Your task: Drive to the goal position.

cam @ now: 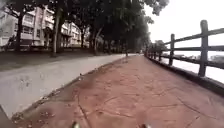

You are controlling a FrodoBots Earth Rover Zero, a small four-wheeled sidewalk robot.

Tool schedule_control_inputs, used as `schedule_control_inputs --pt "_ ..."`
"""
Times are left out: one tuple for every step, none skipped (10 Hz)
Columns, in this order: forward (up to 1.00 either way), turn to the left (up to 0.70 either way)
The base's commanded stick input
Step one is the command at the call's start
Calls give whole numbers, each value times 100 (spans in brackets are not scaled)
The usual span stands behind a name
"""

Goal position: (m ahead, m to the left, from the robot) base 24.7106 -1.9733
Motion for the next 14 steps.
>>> schedule_control_inputs --pt "50 0" --pt "50 0" --pt "50 0" --pt "50 0" --pt "50 0" --pt "50 0" --pt "50 0" --pt "50 0" --pt "50 0" --pt "50 0" --pt "50 -28" --pt "50 -50" --pt "50 -50" --pt "50 -50"
